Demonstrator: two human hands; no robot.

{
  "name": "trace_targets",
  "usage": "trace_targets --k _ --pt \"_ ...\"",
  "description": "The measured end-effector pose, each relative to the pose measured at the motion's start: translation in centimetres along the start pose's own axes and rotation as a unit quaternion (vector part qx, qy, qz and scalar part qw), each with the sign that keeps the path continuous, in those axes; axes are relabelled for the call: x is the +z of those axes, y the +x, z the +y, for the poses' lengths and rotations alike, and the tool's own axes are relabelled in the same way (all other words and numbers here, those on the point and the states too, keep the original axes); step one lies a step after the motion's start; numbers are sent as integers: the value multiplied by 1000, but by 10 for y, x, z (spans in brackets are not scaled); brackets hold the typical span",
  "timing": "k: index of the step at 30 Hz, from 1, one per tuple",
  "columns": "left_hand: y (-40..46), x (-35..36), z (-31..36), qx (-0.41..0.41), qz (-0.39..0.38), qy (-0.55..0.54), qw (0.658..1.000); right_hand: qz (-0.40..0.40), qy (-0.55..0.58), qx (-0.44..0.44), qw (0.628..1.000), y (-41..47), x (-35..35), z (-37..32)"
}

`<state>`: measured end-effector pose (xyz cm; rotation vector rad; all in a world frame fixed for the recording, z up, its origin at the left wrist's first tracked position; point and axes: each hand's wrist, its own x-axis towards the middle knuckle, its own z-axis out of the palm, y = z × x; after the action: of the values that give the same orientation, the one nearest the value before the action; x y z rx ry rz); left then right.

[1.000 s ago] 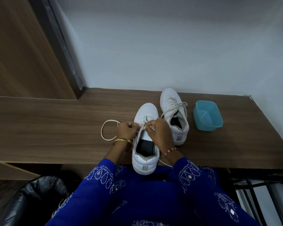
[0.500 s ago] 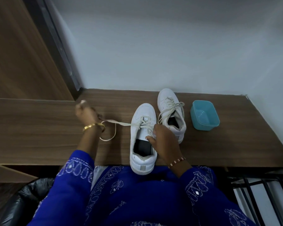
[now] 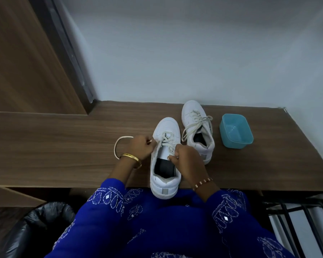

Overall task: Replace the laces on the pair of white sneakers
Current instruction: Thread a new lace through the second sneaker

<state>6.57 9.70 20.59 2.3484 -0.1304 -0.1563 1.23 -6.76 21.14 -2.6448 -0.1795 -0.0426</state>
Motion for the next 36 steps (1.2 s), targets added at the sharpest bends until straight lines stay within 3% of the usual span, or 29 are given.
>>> trace_targets --k 2,3,5,7,8,9,10,13,15,16,18,22,24,26,28,30,33,36 --pt "-1 -8 6 -20 74 -183 980 1 11 5 1000 0 0 -1" --pt "-2 -13 10 -43 130 -301 944 4 20 9 1000 0 -1 -1" --pt "-1 -30 11 -84 216 -512 827 7 37 16 999 -1 -3 1" --pt "2 -51 4 -109 240 -673 691 10 45 15 999 -2 -4 2" --pt "4 -61 -1 -103 237 -719 645 10 46 14 999 -2 -4 2" --pt "4 -68 -6 -92 234 -729 637 8 45 13 999 -2 -4 2" --pt "3 -71 -8 -78 233 -703 668 5 44 13 999 -1 -4 2" --pt "-6 -56 6 -57 193 -471 859 -7 41 12 999 0 -4 0" --pt "-9 -36 15 -55 94 -278 955 -8 40 10 999 0 -4 0" --pt "-10 -26 18 -45 21 -164 985 -8 40 10 999 0 -4 0" --pt "-12 -10 20 -40 -79 18 996 -8 45 12 999 0 -5 1" --pt "-6 -14 16 -67 -66 90 992 1 48 16 999 0 -7 3" --pt "-3 -25 10 -77 -15 92 993 2 50 19 999 0 -8 4" --pt "-3 -41 1 -104 88 100 986 1 55 22 998 0 -8 4" --pt "-9 -57 -7 -141 194 115 964 4 65 24 998 -1 -7 5" --pt "-13 -65 -8 -195 246 146 938 9 69 22 997 -1 -7 7" --pt "-16 -56 6 -221 189 251 923 7 60 17 998 0 -6 8" --pt "-16 -35 20 -152 90 244 954 1 56 22 998 0 -5 7"
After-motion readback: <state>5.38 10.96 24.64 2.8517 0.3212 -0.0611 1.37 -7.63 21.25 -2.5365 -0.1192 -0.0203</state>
